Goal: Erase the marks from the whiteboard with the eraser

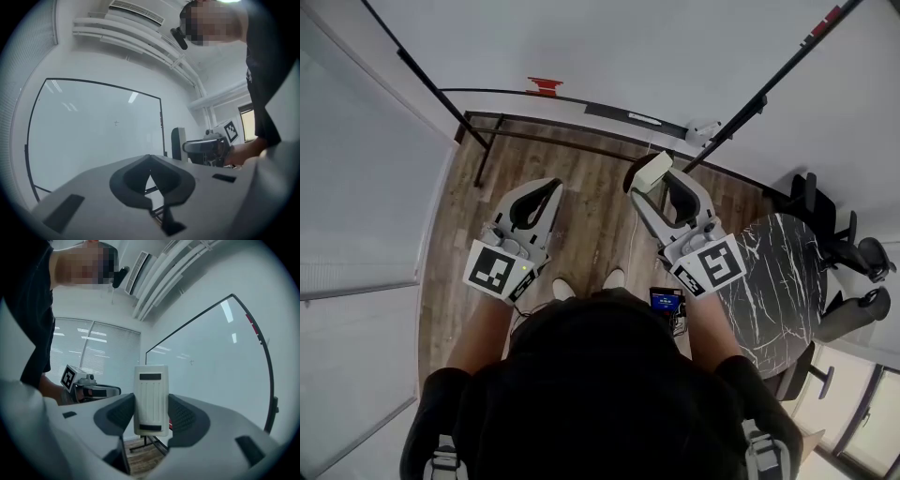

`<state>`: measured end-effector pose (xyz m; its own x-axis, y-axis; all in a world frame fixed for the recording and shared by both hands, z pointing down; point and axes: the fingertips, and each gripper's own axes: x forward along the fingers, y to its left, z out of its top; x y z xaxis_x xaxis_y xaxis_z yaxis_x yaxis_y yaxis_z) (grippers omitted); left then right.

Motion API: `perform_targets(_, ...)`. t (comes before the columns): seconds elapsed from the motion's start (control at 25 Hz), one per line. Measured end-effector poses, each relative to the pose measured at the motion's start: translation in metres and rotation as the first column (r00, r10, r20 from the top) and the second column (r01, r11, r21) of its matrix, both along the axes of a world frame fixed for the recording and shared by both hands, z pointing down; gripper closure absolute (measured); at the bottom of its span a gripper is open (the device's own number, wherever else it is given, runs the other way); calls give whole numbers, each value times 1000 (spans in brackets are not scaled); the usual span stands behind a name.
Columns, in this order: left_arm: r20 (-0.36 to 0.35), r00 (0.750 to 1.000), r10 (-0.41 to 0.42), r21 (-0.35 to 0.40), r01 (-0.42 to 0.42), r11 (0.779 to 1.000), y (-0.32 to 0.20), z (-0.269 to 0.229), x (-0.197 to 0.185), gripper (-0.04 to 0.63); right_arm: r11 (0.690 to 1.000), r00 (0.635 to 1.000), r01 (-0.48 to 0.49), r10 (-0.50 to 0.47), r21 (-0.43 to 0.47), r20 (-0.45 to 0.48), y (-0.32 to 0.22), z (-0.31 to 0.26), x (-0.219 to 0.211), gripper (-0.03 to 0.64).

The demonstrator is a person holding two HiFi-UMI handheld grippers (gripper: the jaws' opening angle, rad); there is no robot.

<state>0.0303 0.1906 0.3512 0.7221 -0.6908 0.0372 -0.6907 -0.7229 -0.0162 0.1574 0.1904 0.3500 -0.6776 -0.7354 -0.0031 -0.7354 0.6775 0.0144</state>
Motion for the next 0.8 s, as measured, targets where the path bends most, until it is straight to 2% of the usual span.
perform_targets(0.32, 17, 999, -32, 18, 32, 999, -4, -1, 24, 589, 999, 999, 29, -29, 21, -41, -5, 7, 15, 393)
perform_targets(0.56, 22, 997, -72, 11, 71, 997, -12, 1, 38, 589, 998, 998, 64, -64, 7, -9, -15, 14, 31, 394)
perform_targets(0.8, 20, 996, -91, 8, 91, 996, -24, 3, 41, 589, 995, 995, 95, -95, 3, 0, -30, 19, 28, 393)
